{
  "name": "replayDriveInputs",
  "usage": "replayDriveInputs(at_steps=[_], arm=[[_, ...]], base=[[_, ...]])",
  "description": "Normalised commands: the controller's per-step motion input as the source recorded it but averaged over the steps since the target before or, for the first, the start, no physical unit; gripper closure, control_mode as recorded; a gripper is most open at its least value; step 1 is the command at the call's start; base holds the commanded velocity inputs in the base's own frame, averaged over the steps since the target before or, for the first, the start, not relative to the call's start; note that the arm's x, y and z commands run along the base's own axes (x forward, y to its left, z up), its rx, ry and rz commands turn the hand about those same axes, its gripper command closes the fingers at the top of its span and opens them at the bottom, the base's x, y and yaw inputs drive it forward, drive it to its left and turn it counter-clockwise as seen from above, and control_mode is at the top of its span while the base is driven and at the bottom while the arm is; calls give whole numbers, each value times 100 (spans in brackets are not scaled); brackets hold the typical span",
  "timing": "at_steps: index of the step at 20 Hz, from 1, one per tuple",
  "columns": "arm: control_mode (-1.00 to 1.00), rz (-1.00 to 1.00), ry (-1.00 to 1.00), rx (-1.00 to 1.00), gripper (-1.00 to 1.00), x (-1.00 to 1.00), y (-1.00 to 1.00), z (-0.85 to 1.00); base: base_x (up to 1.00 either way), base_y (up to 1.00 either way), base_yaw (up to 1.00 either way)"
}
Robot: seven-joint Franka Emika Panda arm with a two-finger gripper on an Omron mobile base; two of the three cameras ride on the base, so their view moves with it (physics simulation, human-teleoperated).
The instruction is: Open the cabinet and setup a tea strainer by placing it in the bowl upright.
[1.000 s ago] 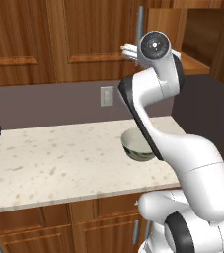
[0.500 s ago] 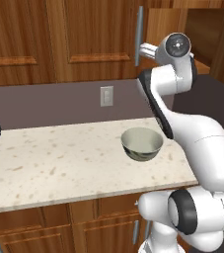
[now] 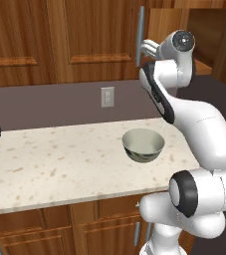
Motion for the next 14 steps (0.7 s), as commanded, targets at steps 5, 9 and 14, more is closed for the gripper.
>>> replayDriveInputs(at_steps=[5,9,14], arm=[[-100,16,3,57,-100,6,-37,7],[-100,18,5,48,-100,0,-30,5],[-100,14,11,15,-100,3,9,0]], base=[[0,0,0],[0,0,0],[0,0,0]])
